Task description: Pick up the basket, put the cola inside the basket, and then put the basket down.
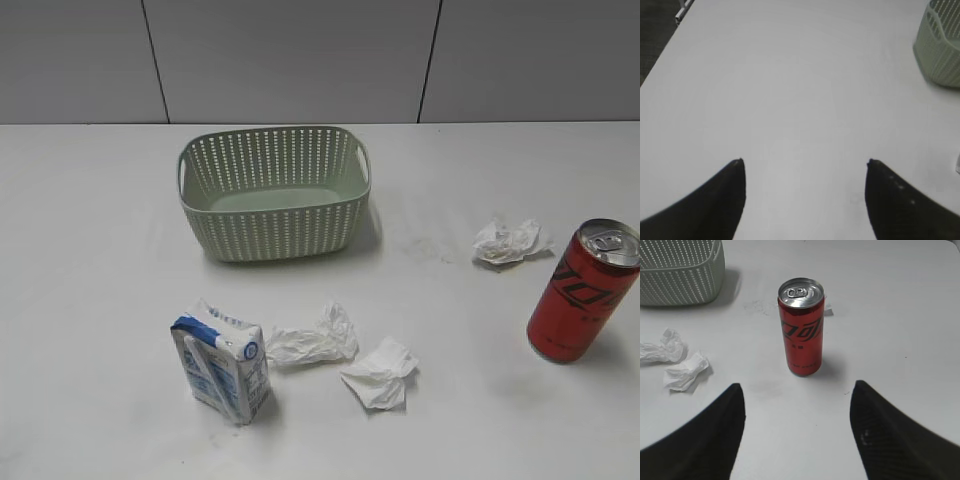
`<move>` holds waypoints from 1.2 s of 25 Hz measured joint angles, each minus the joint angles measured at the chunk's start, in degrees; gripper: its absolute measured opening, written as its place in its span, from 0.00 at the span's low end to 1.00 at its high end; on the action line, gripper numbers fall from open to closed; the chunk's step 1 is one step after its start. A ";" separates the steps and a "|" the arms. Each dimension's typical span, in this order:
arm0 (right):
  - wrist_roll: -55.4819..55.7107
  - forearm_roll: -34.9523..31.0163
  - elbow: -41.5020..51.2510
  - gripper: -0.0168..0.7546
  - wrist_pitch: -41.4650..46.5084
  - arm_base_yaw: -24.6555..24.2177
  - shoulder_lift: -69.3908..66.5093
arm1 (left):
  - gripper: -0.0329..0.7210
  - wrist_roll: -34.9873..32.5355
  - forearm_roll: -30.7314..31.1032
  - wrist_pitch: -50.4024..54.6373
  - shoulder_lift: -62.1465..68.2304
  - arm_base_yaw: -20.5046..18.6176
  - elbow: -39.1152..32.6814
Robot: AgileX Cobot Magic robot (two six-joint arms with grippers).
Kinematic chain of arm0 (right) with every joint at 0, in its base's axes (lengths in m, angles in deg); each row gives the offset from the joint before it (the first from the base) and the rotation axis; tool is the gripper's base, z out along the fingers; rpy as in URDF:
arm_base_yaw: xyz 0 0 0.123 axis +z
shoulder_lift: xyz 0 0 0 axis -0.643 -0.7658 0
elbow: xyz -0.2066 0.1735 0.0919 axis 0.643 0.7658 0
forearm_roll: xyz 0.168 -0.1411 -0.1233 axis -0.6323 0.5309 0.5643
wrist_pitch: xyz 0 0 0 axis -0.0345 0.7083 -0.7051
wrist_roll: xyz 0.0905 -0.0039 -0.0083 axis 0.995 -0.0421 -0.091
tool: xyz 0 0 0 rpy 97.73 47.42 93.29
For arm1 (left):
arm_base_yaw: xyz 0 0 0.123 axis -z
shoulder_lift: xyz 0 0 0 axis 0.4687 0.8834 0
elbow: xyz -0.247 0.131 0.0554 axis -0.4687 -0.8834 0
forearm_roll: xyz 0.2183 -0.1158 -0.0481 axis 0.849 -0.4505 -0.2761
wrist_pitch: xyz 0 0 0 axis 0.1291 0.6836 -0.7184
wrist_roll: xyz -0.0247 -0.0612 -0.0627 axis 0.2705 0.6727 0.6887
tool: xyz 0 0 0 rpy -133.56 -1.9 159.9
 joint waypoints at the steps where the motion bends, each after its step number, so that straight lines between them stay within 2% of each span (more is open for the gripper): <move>1: 0.00 0.00 0.00 0.69 0.00 0.00 0.00 | 0.80 -0.18 0.00 -0.06 1.12 0.00 0.05; 12: 0.00 0.00 0.00 0.69 0.00 0.00 0.00 | 0.80 -0.81 -0.19 -0.31 20.88 0.00 6.43; 19: 0.00 0.00 0.00 0.69 0.00 0.00 0.00 | 0.80 0.80 -1.85 -0.73 35.84 0.06 13.32; 23: 0.00 0.05 0.00 0.69 0.00 0.00 0.00 | 0.80 1.14 -5.16 -0.78 46.10 0.06 19.67; 30: 0.00 0.05 0.00 0.69 0.00 0.00 0.00 | 0.76 1.18 -10.22 0.67 68.01 0.26 36.47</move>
